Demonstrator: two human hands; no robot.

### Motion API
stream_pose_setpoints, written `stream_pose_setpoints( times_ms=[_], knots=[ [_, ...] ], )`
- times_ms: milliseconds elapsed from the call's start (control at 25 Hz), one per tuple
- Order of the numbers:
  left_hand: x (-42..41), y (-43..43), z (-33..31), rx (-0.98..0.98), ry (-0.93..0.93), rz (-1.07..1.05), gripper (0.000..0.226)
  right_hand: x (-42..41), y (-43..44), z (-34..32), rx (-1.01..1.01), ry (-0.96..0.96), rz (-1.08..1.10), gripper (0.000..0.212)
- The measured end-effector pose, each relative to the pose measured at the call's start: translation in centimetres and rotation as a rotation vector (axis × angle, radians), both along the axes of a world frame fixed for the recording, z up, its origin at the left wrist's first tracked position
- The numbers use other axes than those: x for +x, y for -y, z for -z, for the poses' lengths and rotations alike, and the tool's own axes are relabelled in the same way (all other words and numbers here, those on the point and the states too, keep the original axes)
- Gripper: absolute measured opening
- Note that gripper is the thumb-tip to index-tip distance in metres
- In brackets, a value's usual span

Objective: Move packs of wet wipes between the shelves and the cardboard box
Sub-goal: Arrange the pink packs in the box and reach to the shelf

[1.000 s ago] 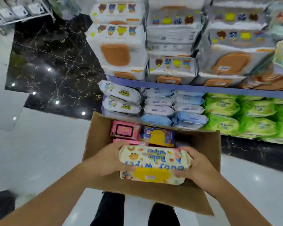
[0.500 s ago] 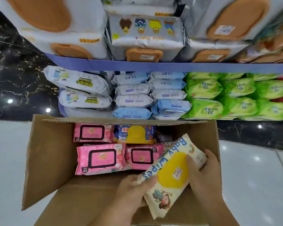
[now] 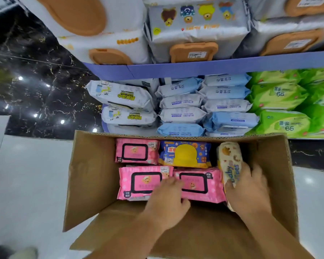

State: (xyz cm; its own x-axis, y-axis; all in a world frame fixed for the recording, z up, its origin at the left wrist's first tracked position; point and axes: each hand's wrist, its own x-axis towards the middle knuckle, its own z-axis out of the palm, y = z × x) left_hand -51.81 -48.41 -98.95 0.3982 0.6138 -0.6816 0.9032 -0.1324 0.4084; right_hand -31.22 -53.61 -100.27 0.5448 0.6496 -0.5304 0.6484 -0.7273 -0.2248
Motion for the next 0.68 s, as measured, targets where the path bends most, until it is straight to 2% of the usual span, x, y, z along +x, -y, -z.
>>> stream_pose_setpoints(
  times_ms=[40, 120, 200, 280, 360, 520, 600, 680],
  knots=[
    [-2.6, -1.7, 0.8, 0.132, -0.063, 0.078, 0.049, -0.9, 0.4, 0.7, 0.030, 0.021, -0.031, 0.060],
    [-7.6, -4.2, 2.0, 0.248, -0.240, 0.075, 0.067, -3.3, 1.2, 1.7, 0.014, -0.129, 0.099, 0.050],
    [-10.6, -5.9, 3.0, 0.030, -0.271, -0.176, 0.098, -5.2, 2.0, 3.7, -0.085, -0.324, 0.310, 0.062],
    [-11.6, -7.0, 3.8, -0.203, -0.189, -0.367, 0.112, -5.8, 2.3, 5.6, -0.085, -0.422, 0.519, 0.076],
    [-12.4, -7.3, 4.9, -0.265, -0.118, -0.508, 0.103, -6.1, 2.1, 6.4, 0.001, -0.399, 0.649, 0.075],
    [-13.2, -5.0, 6.4, -0.443, 0.137, -0.873, 0.073, -7.0, 2.8, 6.9, 0.233, -0.385, 0.890, 0.072],
    [-13.0, -3.6, 6.0, -0.390, 0.185, -1.013, 0.062, -8.0, 2.6, 7.5, 0.297, -0.450, 1.198, 0.081],
    [-13.2, -2.5, 6.0, -0.344, 0.194, -1.106, 0.054, -9.3, 2.2, 8.7, 0.255, -0.632, 1.467, 0.074]
  ],
)
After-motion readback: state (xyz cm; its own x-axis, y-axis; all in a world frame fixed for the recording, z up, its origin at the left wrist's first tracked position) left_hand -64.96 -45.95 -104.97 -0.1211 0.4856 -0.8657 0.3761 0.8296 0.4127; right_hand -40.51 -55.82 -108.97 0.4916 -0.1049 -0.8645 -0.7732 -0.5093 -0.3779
